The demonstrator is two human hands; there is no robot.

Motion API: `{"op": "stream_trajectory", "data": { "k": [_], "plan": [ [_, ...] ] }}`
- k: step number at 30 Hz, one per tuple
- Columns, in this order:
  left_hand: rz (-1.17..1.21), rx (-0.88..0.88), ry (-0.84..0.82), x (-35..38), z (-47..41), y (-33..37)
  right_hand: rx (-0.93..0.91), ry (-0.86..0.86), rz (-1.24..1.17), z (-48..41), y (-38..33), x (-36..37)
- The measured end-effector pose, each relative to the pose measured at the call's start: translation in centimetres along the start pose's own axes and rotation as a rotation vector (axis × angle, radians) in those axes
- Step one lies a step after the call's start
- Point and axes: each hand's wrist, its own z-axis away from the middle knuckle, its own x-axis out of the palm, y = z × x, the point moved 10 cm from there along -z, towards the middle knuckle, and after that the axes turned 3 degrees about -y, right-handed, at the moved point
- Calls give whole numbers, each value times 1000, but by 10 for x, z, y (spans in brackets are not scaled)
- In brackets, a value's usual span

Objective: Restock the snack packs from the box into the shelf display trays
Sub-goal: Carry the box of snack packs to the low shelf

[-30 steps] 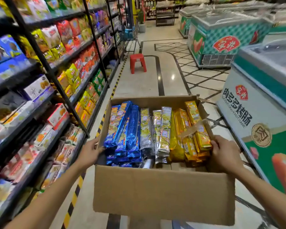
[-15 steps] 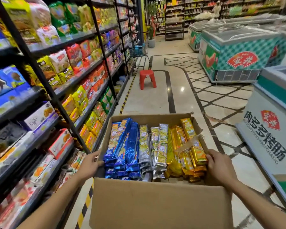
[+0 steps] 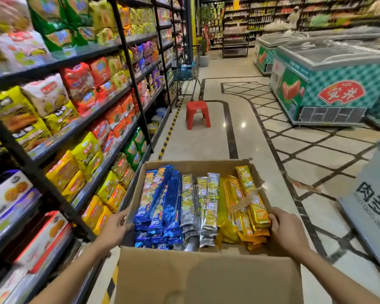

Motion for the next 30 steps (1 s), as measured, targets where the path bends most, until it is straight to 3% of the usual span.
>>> {"op": "stream_trajectory", "data": {
  "k": [17,30],
  "plan": [
    [-37,42,-2,-67,-434,53,44,82,64,-402,-69,77],
    [23,76,-26,-118,-718,80,-5,93,99,-696,-136,149]
  ]
}}
